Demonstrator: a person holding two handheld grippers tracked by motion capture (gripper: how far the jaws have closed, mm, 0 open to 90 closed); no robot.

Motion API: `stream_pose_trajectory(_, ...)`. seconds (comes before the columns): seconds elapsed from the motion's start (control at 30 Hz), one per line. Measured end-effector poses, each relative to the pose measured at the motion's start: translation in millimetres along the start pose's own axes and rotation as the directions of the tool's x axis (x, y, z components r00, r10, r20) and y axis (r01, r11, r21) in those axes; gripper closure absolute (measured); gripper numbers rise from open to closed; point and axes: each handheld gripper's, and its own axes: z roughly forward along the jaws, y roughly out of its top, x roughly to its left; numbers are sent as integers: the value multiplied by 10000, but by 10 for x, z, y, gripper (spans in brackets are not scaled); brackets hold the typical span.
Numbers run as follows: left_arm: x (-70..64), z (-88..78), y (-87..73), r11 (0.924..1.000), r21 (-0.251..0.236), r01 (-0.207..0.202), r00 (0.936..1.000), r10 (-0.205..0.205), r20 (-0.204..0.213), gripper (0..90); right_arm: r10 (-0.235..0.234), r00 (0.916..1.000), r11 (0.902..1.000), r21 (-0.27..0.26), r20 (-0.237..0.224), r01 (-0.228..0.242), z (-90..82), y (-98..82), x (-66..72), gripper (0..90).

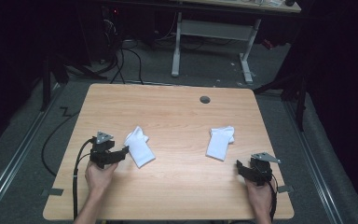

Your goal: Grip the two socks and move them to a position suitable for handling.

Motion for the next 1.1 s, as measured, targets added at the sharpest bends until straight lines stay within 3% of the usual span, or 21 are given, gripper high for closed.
stream_pose_trajectory(0.1,-44,28,43,9999,-133,-91,9999,92,57,347,-2,10000,10000,1,-5,2,0,0,0,363)
stream_pose_trajectory(0.27,-57,155,75,9996,299,19,10000,-19,23,358,3,10000,10000,2,-25,-3,1,0,0,360)
stream_pose_trajectory(0.47,-97,239,138,9993,360,-124,9999,123,10,380,-20,10000,10000,13,-14,20,5,4,3,358)
stream_pose_trajectory(0.53,-77,250,137,9983,524,244,9997,-244,-21,388,-14,10000,10000,40,-20,14,11,11,6,358)
stream_pose_trajectory(0.57,-77,250,137,9983,524,244,9997,-244,-21,387,-14,10000,10000,40,-20,14,11,11,6,358)
stream_pose_trajectory(0.8,-30,229,222,9989,474,38,9996,-25,-270,386,-57,10000,10000,2,-66,57,21,19,-1,356)
stream_pose_trajectory(1.1,-83,388,238,9986,523,-44,10000,47,-55,387,-148,9998,9999,1,-132,148,27,22,6,355)
